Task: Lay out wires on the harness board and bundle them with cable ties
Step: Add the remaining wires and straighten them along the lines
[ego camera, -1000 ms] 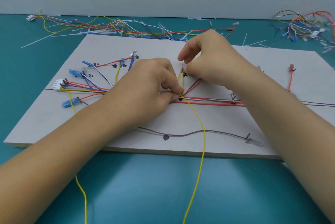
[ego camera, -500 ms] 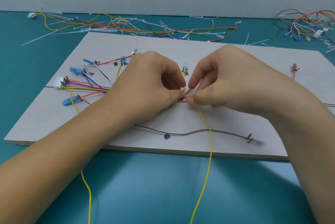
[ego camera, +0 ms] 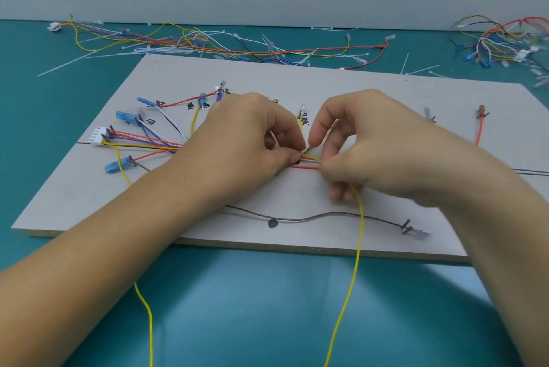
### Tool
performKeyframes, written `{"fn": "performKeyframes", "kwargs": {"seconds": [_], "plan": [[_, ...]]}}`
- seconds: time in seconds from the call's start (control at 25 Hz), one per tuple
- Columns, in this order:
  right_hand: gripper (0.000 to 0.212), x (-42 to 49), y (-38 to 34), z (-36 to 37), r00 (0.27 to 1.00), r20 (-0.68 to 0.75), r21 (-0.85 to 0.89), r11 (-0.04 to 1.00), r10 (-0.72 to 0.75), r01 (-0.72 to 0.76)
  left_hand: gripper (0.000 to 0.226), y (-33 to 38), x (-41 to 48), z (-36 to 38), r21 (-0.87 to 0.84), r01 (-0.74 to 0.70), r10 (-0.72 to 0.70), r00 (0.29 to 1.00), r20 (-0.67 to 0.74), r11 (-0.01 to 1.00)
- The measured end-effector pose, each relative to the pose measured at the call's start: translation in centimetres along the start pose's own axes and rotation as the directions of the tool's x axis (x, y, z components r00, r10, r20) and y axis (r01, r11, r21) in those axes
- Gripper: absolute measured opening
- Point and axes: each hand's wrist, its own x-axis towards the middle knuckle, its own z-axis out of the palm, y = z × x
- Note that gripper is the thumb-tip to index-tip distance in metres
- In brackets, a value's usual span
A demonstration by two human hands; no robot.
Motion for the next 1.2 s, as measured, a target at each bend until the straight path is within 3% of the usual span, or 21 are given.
{"fn": "performKeyframes", "kwargs": {"seconds": [0.12,0.44,0.64,0.76,0.92,1.08,1.2], "plan": [[0.019,-0.1,0.8,-2.2,0.996,0.073,0.095,0.994,0.054,-0.061,0.007,0.3,0.1,0.1,0.046,0.003,-0.005,0.999,0.032,0.999],[0.01,-0.4,2.7,-6.0,0.981,0.063,-0.114,0.978,0.184,-0.176,0.01,0.2,0.4,-0.2,0.061,0.008,-0.012,0.998,0.066,0.998],[0.018,-0.5,3.1,-6.1,0.963,-0.005,-0.103,0.958,0.268,-0.267,0.01,-0.1,0.5,-0.1,0.028,0.002,-0.004,0.997,0.071,1.0],[0.017,-0.6,3.0,-6.0,0.971,-0.012,-0.181,0.955,0.237,-0.235,0.009,-0.3,0.4,-0.1,0.007,-0.016,0.016,0.998,0.066,1.0],[0.018,-0.6,2.6,-5.8,0.992,-0.002,-0.424,0.899,0.126,-0.114,0.009,-0.4,0.7,0.0,-0.008,-0.054,0.054,0.995,0.08,0.999],[0.018,-0.5,2.4,-4.5,0.991,-0.134,-0.595,0.797,0.029,-0.104,0.012,-0.3,1.2,0.1,0.006,-0.113,0.112,0.989,0.096,0.994],[0.019,-0.7,1.7,-3.5,0.983,-0.185,-0.611,0.781,0.016,-0.128,0.014,-0.4,1.3,-0.6,0.029,-0.131,0.126,0.982,0.143,0.991]]}}
